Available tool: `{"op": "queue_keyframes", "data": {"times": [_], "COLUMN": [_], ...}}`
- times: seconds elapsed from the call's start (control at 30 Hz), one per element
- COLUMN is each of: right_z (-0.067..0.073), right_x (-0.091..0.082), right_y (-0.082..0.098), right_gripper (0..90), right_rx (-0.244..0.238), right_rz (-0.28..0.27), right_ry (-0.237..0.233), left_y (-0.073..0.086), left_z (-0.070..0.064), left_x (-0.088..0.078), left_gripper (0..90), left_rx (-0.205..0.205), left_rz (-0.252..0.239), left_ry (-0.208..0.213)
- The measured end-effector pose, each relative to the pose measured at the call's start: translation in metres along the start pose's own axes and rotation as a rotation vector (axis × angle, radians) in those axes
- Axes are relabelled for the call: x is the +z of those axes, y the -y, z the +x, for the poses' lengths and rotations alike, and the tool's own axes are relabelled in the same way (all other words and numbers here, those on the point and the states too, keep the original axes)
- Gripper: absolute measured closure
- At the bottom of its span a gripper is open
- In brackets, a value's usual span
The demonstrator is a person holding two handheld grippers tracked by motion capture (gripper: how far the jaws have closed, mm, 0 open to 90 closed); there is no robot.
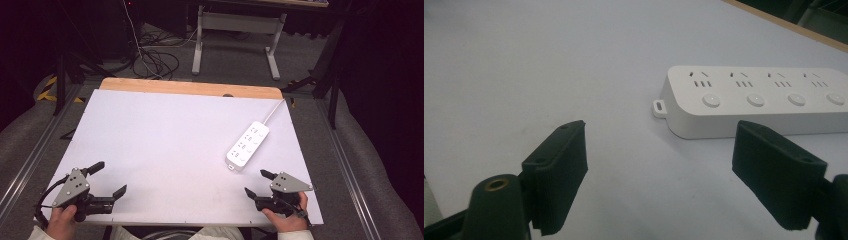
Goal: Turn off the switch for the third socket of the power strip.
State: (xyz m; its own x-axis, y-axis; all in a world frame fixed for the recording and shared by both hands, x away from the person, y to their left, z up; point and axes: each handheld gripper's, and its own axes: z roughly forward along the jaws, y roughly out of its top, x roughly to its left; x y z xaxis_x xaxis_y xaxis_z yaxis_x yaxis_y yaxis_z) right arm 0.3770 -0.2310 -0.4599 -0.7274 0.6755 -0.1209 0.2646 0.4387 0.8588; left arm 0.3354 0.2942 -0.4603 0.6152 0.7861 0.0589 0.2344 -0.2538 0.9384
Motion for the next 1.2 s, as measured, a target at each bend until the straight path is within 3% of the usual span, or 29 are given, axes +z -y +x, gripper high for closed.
{"op": "queue_keyframes", "data": {"times": [0.3, 0.47, 0.67, 0.73, 0.77, 1.07, 1.2], "right_z": [-0.001, -0.001, -0.005, -0.007, -0.009, -0.018, -0.022], "right_x": [0.0, -0.002, -0.003, -0.003, -0.003, -0.003, -0.004], "right_y": [-0.002, -0.007, -0.016, -0.019, -0.023, -0.039, -0.05], "right_gripper": [23.9, 27.1, 31.4, 31.8, 36.8, 38.4, 38.7], "right_rx": [-0.004, -0.009, -0.005, -0.014, -0.01, 0.021, 0.013], "right_rz": [-0.003, -0.003, 0.01, 0.009, 0.009, 0.034, 0.038], "right_ry": [-0.004, -0.004, -0.014, 0.005, -0.009, -0.013, -0.021], "left_y": [0.0, 0.0, 0.0, 0.0, 0.0, 0.0, 0.0], "left_z": [-0.002, 0.0, -0.001, -0.001, -0.001, 0.0, 0.0], "left_x": [0.0, 0.0, 0.001, 0.001, 0.001, 0.001, 0.001], "left_gripper": [1.8, 1.8, 1.8, 1.9, 1.8, 1.9, 1.9], "left_rx": [-0.006, 0.02, 0.018, 0.018, 0.018, 0.01, 0.011], "left_rz": [-0.002, 0.015, 0.021, 0.023, 0.023, 0.025, 0.027], "left_ry": [-0.012, -0.012, -0.015, -0.012, -0.012, -0.019, -0.021]}}
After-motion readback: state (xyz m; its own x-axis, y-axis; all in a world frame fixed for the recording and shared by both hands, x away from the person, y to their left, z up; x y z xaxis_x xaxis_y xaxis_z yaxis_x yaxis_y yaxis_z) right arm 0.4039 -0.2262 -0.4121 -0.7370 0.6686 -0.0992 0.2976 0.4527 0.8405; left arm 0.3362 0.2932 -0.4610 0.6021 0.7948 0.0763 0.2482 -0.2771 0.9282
